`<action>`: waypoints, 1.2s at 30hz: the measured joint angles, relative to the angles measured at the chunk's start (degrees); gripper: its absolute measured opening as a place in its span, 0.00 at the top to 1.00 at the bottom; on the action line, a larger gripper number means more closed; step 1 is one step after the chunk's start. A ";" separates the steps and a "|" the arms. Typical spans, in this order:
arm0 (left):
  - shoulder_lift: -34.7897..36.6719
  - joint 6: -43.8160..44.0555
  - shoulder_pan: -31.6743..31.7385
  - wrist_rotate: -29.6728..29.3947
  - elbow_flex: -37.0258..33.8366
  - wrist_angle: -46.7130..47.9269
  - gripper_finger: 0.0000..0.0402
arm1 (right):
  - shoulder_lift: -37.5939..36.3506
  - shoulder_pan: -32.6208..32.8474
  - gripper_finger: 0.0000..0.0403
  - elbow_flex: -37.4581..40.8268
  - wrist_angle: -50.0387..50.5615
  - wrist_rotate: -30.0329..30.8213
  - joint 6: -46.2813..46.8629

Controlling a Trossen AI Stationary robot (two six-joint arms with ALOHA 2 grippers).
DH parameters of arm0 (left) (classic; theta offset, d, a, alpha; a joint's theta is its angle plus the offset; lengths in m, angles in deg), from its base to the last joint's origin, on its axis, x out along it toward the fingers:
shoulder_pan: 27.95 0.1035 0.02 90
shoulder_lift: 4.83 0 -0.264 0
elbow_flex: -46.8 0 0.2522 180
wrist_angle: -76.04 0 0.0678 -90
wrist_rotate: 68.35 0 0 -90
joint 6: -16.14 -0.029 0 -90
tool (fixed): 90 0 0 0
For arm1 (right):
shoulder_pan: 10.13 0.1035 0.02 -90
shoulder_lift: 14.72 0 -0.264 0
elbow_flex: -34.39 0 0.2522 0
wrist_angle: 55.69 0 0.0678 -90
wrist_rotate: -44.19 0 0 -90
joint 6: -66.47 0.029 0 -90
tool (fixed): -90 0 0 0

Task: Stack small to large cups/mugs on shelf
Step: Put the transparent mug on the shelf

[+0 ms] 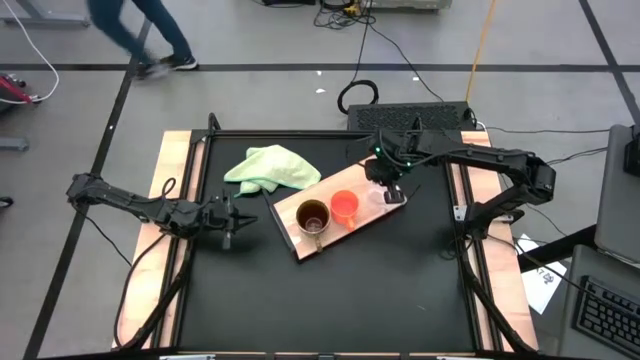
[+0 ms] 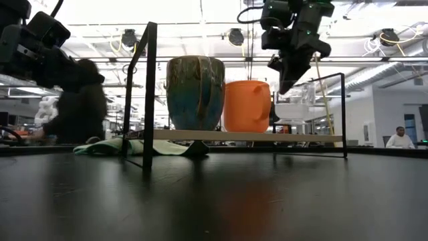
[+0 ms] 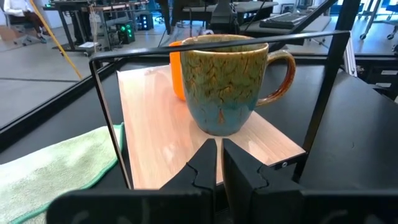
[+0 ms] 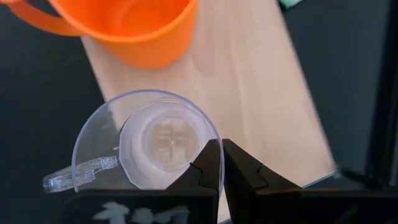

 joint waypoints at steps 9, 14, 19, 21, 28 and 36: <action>0.01 -0.30 0.00 -0.03 0.00 0.98 0.94 | 0.08 -1.15 1.00 -0.19 -2.26 0.03 -6.01; 0.00 -1.32 -0.02 -0.05 0.00 0.98 0.94 | 0.10 -1.32 1.00 -0.19 -2.15 0.03 -6.56; 0.01 -1.38 -0.01 -0.05 0.00 0.96 0.94 | 0.91 -1.60 1.00 -0.16 -2.32 -1.36 -6.58; 0.01 -1.38 0.00 -0.05 0.00 0.94 0.94 | 1.19 -1.57 1.00 -0.19 -3.21 -1.43 -6.41; 0.01 -1.24 0.00 -0.06 0.00 0.95 0.94 | 2.98 -1.54 1.00 -0.19 -3.23 -1.43 -4.68; -0.01 -1.18 0.00 -0.05 0.00 1.94 0.94 | 3.68 -1.46 1.00 -0.17 -3.10 -1.43 -3.54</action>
